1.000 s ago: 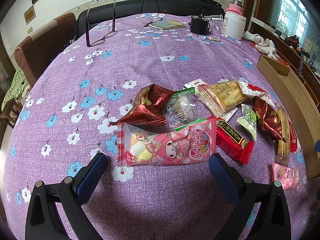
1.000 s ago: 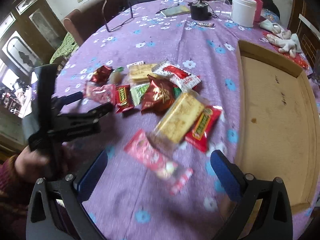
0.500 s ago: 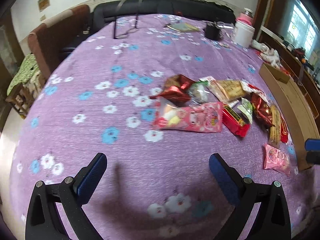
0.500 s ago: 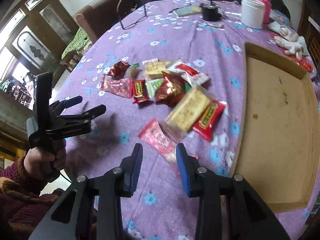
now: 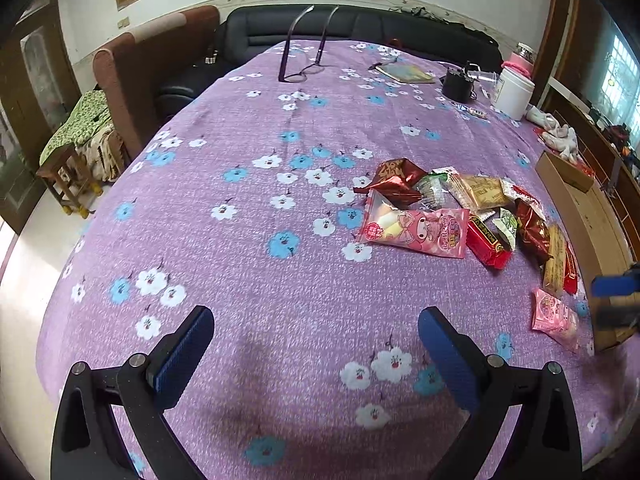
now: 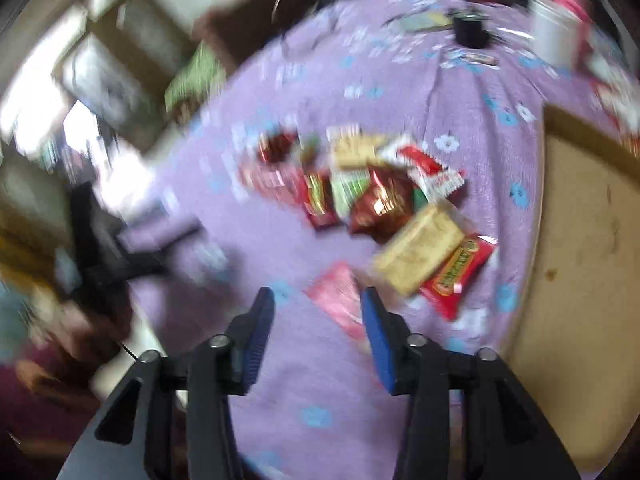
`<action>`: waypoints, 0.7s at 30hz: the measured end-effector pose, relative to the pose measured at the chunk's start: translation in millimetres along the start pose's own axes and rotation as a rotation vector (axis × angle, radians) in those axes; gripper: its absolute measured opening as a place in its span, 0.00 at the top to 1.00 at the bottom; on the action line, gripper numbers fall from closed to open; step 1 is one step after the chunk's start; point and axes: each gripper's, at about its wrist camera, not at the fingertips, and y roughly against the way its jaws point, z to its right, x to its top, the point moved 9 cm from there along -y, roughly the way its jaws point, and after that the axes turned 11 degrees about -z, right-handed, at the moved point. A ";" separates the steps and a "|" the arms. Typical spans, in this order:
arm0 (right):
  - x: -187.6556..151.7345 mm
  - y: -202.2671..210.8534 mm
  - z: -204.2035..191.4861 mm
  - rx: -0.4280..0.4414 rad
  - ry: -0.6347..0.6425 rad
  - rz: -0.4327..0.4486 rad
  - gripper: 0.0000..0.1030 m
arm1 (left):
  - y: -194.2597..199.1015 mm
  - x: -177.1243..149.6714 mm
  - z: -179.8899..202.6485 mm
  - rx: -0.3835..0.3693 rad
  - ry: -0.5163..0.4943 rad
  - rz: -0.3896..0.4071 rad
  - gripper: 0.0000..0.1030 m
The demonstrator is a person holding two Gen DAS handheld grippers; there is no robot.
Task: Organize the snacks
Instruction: 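Grasp the pink cartoon candy bar with the right gripper, then carry pink bar into tray with right gripper while left gripper carries another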
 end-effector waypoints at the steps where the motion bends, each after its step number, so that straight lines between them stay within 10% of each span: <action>1: -2.6 -10.1 2.5 -0.046 0.025 -0.034 0.50 | 0.9 -1.7 -0.6 0.000 0.004 -0.002 0.00; 10: -7.9 -49.6 10.4 -0.166 0.118 -0.089 0.59 | 11.1 -13.7 -3.9 -0.010 -0.004 -0.014 0.00; 12: -6.2 -53.6 4.3 -0.158 0.112 -0.102 0.78 | 13.7 -12.2 -1.4 -0.028 -0.015 -0.016 0.00; 21: -20.1 -15.9 -7.0 -0.015 -0.082 0.051 0.78 | -0.5 38.0 34.5 -0.155 -0.110 -0.077 0.19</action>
